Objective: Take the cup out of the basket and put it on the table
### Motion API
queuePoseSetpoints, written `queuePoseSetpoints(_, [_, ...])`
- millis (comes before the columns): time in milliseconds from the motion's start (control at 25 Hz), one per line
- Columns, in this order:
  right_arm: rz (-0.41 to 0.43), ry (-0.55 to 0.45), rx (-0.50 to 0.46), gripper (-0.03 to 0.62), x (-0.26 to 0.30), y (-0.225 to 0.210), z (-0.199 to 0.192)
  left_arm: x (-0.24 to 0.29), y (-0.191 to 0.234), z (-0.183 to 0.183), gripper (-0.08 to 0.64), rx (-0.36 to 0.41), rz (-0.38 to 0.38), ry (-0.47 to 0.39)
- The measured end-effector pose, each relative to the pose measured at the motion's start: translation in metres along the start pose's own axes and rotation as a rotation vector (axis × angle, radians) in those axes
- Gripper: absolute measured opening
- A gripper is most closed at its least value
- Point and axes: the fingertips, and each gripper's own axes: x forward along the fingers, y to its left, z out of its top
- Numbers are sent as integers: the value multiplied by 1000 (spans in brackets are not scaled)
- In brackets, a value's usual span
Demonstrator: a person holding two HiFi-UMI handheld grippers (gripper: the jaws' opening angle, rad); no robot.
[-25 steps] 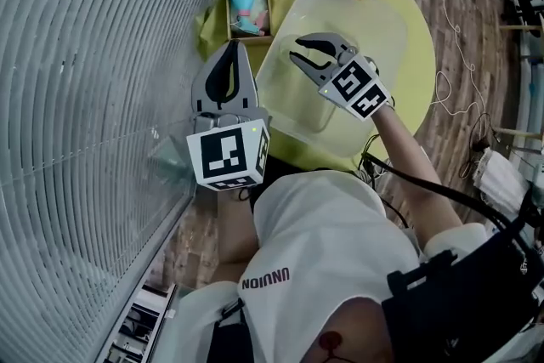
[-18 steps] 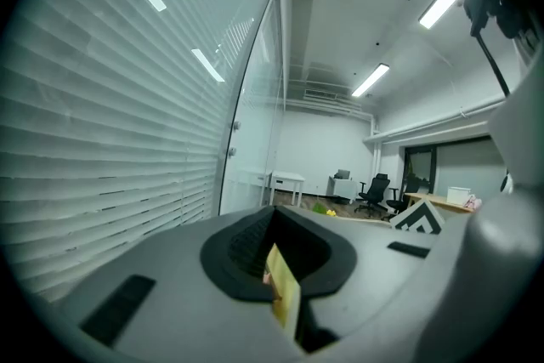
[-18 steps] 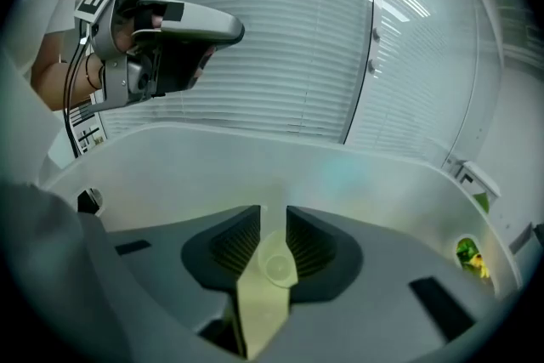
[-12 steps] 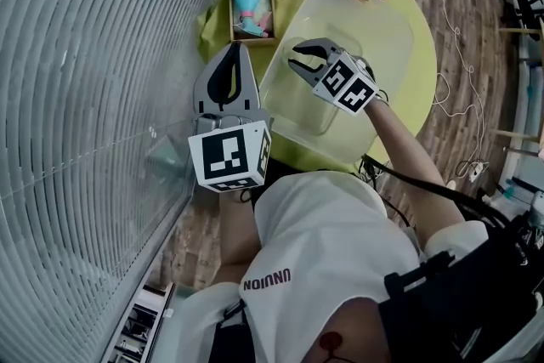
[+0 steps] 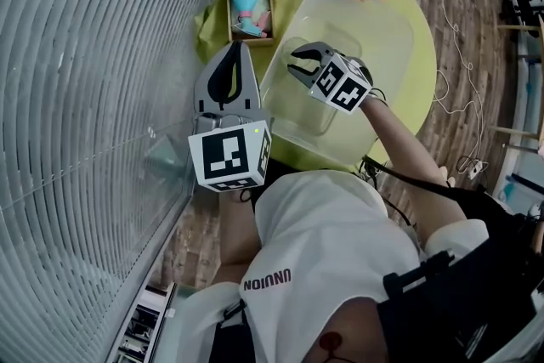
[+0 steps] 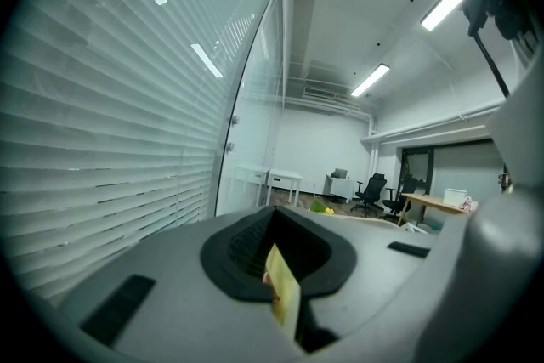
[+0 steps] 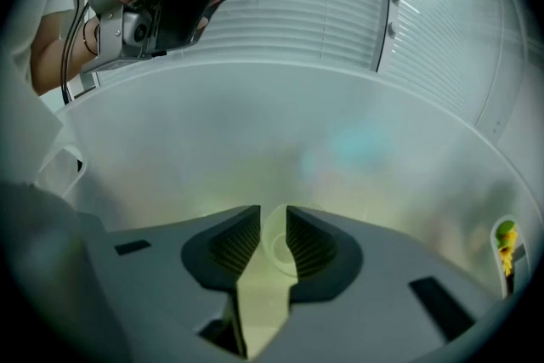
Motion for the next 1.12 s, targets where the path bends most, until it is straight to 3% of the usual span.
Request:
queuePoseSetpoints(840, [43,112,1,101,26,13,-23,2,4,-1,12,1,-8,5])
queuePoseSetpoints(1120, [29,138,-9,72,33,10,-29,4,6,-4,12,2,-9,8])
